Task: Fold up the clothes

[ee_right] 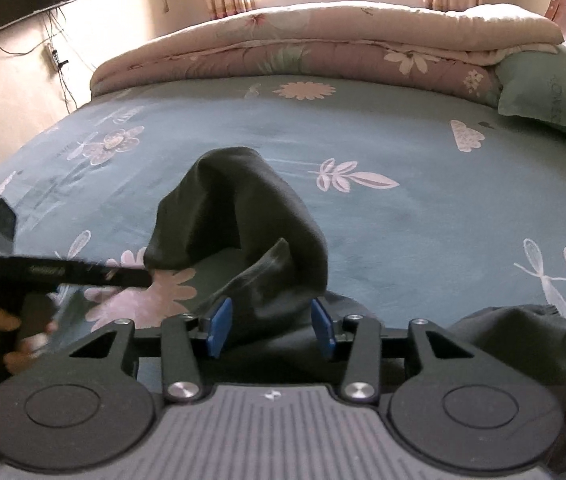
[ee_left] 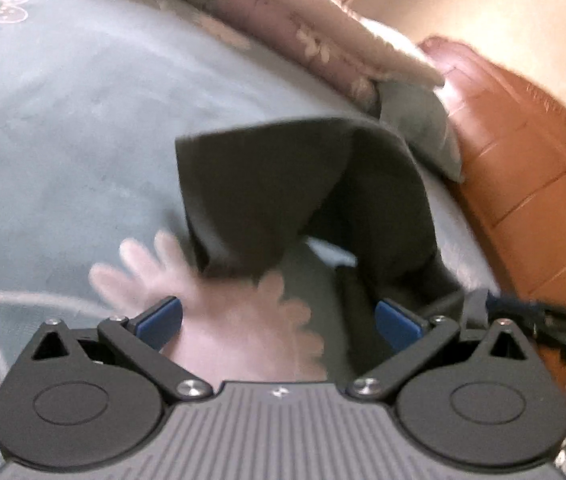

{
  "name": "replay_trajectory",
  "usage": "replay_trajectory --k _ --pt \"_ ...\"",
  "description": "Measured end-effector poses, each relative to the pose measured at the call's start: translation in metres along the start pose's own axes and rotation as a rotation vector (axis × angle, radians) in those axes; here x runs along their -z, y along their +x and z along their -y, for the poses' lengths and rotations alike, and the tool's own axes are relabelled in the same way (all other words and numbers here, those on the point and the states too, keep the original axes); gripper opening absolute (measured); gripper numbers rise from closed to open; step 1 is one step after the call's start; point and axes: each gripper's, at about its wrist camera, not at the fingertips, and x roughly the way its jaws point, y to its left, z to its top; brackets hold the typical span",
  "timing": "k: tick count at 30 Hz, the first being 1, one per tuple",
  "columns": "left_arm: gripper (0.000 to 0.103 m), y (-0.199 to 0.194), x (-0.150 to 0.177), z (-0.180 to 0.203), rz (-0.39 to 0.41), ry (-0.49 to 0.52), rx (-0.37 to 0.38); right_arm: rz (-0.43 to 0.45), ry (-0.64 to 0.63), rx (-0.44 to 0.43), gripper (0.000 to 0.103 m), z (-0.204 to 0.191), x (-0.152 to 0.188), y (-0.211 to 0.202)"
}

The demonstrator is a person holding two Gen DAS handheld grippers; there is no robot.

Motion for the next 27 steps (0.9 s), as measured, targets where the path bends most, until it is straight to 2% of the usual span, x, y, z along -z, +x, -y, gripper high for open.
replay_trajectory --k 3,10,17,21,24,26,27 --pt "0.102 0.01 -0.007 -0.006 0.032 -0.017 0.017 0.005 0.018 0.0 0.05 0.005 0.003 0.003" --pt "0.102 0.029 -0.025 -0.011 0.072 0.022 0.018 0.009 0.062 0.01 0.05 0.017 0.01 0.002" --pt "0.102 0.051 -0.047 -0.013 0.073 0.029 0.013 0.018 0.077 0.018 0.05 0.021 0.013 -0.002" --pt "0.102 0.048 -0.042 -0.005 0.048 0.059 -0.013 0.029 0.092 0.011 0.051 0.022 0.016 -0.007" --pt "0.102 0.037 -0.027 0.0 0.04 0.144 -0.029 0.036 0.098 0.01 0.051 0.023 0.02 -0.013" --pt "0.1 0.031 -0.019 0.005 0.041 0.193 -0.063 0.039 0.097 0.017 0.051 0.024 0.023 -0.017" --pt "0.099 0.026 -0.017 0.008 0.035 0.178 -0.08 0.041 0.096 0.023 0.051 0.024 0.024 -0.019"
